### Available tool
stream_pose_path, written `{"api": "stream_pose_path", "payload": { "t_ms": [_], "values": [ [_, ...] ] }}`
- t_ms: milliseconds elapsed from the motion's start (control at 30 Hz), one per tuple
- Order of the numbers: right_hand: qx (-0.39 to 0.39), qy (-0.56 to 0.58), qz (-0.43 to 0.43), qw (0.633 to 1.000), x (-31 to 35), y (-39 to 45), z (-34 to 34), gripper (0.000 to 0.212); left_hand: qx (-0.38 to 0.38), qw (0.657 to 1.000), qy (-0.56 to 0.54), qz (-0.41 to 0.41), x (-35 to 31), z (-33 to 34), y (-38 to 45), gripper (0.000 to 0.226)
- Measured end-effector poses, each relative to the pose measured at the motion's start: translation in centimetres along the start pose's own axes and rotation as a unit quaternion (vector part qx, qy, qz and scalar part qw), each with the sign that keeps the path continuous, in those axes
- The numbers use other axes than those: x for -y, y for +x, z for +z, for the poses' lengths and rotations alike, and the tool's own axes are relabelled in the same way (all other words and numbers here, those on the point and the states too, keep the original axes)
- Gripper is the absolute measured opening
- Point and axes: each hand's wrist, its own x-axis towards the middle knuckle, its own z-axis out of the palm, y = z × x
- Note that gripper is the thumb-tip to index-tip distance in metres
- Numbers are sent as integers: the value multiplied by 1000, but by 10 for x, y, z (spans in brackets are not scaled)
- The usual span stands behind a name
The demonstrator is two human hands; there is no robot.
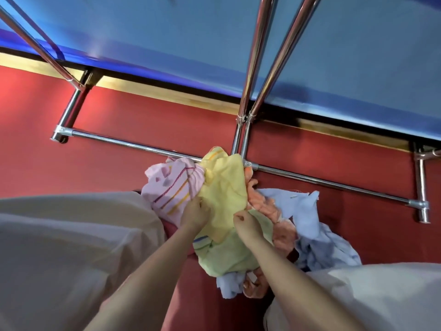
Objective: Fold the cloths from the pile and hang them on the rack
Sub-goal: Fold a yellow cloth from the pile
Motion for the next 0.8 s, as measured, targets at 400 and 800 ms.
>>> {"api": "stream_pose_path", "payload": {
  "t_ms": [400, 800],
  "values": [
    [-76, 59, -68, 993, 50, -22, -47, 15, -144, 973, 17, 178, -76, -42, -33, 28],
    [-32, 41, -417, 907, 152, -180, -138, 36, -174, 810, 113, 549, -158, -161, -193, 14]
  ]
}}
